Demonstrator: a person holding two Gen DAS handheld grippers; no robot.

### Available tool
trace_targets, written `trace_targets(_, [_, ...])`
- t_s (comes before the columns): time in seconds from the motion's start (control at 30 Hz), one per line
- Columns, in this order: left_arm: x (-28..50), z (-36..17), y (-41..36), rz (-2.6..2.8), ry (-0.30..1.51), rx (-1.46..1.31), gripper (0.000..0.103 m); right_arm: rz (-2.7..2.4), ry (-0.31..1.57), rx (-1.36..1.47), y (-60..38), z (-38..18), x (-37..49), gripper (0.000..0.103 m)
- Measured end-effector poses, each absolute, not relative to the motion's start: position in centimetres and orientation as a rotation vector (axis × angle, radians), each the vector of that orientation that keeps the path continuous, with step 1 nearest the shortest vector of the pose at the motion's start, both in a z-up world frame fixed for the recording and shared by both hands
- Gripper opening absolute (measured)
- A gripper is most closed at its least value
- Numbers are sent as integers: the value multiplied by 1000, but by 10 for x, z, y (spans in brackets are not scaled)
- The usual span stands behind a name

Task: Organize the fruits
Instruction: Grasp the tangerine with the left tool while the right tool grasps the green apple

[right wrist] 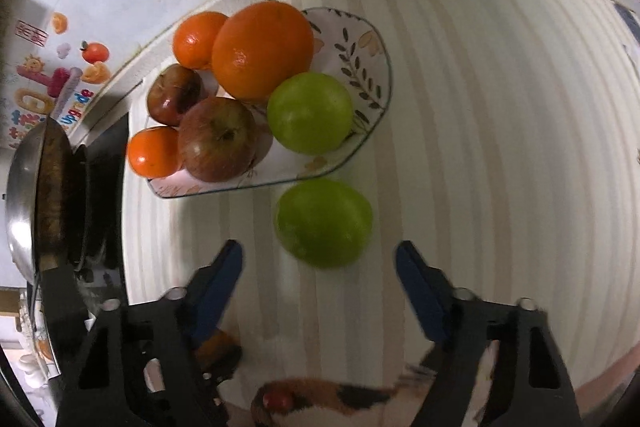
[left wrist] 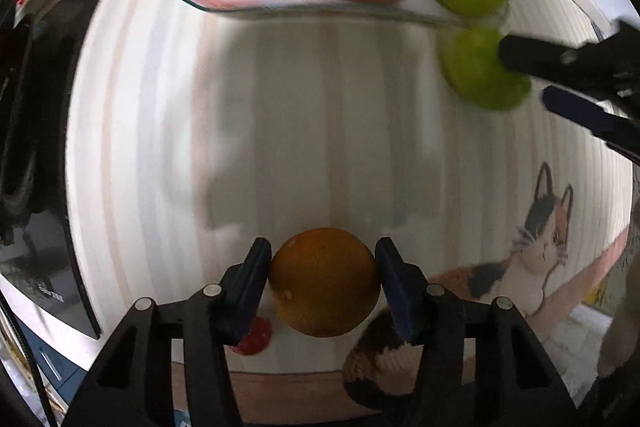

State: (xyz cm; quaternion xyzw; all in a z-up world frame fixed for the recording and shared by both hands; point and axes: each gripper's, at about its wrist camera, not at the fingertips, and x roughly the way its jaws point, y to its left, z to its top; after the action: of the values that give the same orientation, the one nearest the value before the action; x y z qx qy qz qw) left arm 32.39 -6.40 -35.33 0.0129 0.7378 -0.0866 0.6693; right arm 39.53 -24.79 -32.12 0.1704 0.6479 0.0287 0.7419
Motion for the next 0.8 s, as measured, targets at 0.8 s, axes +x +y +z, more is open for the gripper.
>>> trace_targets(0.8, [352,-349,-61,-159,1625,22,52,208,1549,254,-212,-346,351,64])
